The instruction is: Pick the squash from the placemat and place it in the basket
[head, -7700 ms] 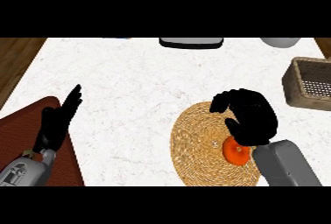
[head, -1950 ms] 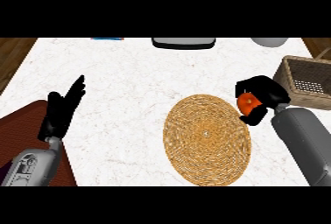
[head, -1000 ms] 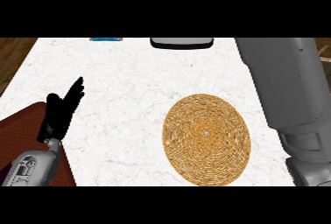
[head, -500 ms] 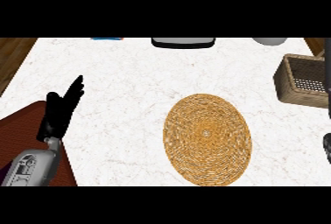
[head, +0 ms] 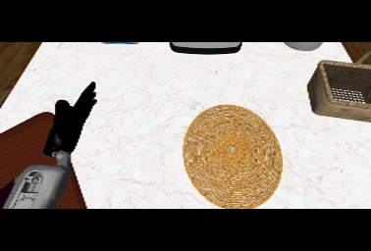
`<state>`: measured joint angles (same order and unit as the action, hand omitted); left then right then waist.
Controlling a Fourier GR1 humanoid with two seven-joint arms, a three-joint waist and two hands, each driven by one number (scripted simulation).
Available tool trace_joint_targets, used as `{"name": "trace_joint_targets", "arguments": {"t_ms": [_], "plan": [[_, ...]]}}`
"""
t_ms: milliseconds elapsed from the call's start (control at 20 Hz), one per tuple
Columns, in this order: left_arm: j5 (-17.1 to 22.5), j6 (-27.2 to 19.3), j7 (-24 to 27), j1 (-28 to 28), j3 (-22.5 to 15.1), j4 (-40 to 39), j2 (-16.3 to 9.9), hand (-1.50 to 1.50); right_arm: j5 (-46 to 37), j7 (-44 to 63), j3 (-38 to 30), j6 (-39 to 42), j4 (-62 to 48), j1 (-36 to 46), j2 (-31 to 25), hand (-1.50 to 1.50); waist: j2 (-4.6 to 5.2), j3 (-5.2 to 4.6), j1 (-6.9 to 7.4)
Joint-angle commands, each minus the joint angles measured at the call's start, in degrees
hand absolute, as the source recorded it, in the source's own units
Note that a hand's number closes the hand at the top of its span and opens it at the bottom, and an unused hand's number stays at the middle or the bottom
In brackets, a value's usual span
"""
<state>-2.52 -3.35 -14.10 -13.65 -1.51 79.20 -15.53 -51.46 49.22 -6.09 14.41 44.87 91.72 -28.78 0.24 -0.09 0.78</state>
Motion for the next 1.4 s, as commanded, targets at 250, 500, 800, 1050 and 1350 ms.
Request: {"name": "trace_joint_targets", "arguments": {"t_ms": [250,500,800,1050,1350], "plan": [[0.30,1.26,0.95,1.75,0.70,0.48,-0.55,0.00,-4.77,-10.27,2.17,6.45,-10.19,-4.57,-13.33,1.50,0.03,0.08,0.03],[-0.74,-0.21,-2.17,-1.70,0.34,-0.14,1.10,0.00,-5.00,-14.33,0.63,2.11,-10.22,-9.12,-16.16,1.50,-0.13,0.12,-0.67],[-1.77,0.04,2.84,-1.44,0.60,-4.02,1.87,0.00,-3.32,-25.33,-1.82,0.60,-15.07,-11.08,-19.05,1.50,0.22,0.09,-0.16],[-0.26,2.17,0.58,1.95,0.89,1.96,0.82,0.00,-2.16,-28.51,-3.56,-0.54,-16.51,-15.59,-19.19,1.50,-0.08,0.11,0.20],[-1.54,1.16,-0.46,-1.58,1.83,-0.84,1.22,0.00,-1.82,-30.67,-4.97,-2.45,-18.35,-18.33,-19.27,1.50,0.01,0.10,-0.15]]}}
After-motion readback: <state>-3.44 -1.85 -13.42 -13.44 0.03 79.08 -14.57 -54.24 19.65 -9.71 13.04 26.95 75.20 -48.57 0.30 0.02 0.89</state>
